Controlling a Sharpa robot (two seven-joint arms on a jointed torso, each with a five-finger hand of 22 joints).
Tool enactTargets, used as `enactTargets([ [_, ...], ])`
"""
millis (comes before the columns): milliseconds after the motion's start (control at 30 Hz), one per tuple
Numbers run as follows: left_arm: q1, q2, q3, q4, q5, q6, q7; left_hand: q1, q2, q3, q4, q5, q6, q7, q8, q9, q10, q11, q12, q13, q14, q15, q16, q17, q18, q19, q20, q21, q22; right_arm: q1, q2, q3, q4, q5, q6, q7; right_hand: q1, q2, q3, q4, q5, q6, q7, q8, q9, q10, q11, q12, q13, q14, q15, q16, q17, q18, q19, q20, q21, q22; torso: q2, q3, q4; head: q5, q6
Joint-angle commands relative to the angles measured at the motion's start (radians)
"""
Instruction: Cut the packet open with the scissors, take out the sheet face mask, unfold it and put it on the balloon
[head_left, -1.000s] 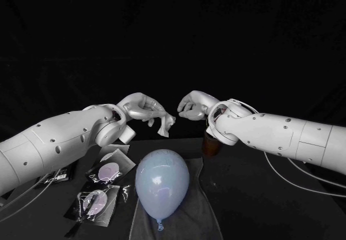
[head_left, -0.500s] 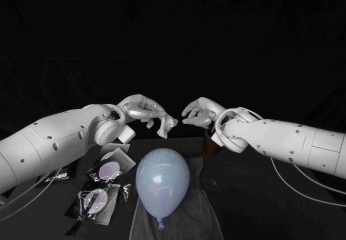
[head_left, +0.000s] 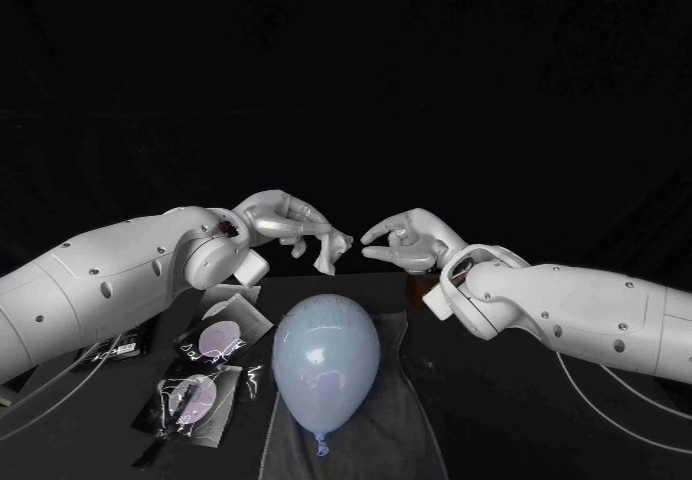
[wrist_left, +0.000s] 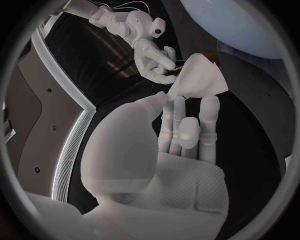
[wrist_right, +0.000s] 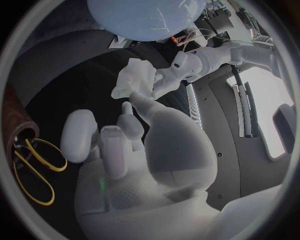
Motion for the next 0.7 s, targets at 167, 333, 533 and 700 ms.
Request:
enactTargets([
  [167,0.002,-0.007,0.000,0.012,0.016,0.014,-0.005,0.010,-0.003,0.005,-0.001,0.003,0.004,0.001,0.003,0.026,0.007,0.003,-0.003,-0.001,0.010,0.000,0.007,0.001,-0.005,0.008,0.001,0.007,0.001,-0.030,0.009,0.000,0.032,0.025,-0.095,0.071,0.001,0.000,-0.006,0.013,-0.003,-0.013,0.011,-0.019,-0.007,0.062,0.008,0.091,0.133,0.079,0.010,0.016,0.131,-0.023,0.015,0.002,0.026,0.075,0.001,0.0011,0.0021,0.001,0.000],
  [333,0.002,-0.013,0.000,0.023,0.020,0.014,-0.006,0.010,-0.003,0.006,-0.001,0.003,0.004,0.001,0.003,0.027,0.008,0.003,-0.004,-0.002,0.011,0.000,0.008,0.003,-0.005,0.010,0.001,0.008,0.002,-0.037,0.027,0.000,0.023,0.012,-0.117,0.064,0.002,-0.003,-0.007,0.014,-0.003,-0.021,0.014,-0.027,-0.010,0.068,0.012,0.101,0.149,0.080,0.014,0.019,0.139,-0.024,0.017,0.005,0.030,0.079,0.001,-0.0015,0.0022,-0.001,0.000],
  [533,0.002,-0.020,0.000,0.035,0.023,0.017,-0.007,0.010,-0.003,0.006,-0.002,0.003,0.004,0.001,0.003,0.027,0.008,0.003,-0.005,-0.002,0.010,-0.001,0.008,0.001,-0.005,0.011,0.000,0.009,0.003,-0.040,0.047,0.000,0.008,0.002,-0.159,0.062,0.002,-0.003,-0.008,0.016,-0.003,-0.027,0.018,-0.034,-0.012,0.069,0.015,0.105,0.156,0.081,0.016,0.021,0.144,-0.024,0.017,0.007,0.031,0.080,0.000,-0.0020,0.0020,0.000,-0.001],
  [700,0.002,-0.025,0.000,0.045,0.023,0.018,-0.008,0.010,-0.003,0.006,-0.002,0.003,0.004,0.001,0.003,0.027,0.008,0.003,-0.005,-0.002,0.010,-0.001,0.008,0.001,-0.005,0.011,0.000,0.009,0.003,-0.041,0.059,0.000,0.002,0.001,-0.177,0.068,0.002,-0.003,-0.009,0.017,-0.003,-0.033,0.020,-0.039,-0.014,0.067,0.017,0.105,0.158,0.081,0.018,0.022,0.146,-0.024,0.017,0.009,0.031,0.081,0.000,-0.0013,0.0014,0.001,-0.002],
])
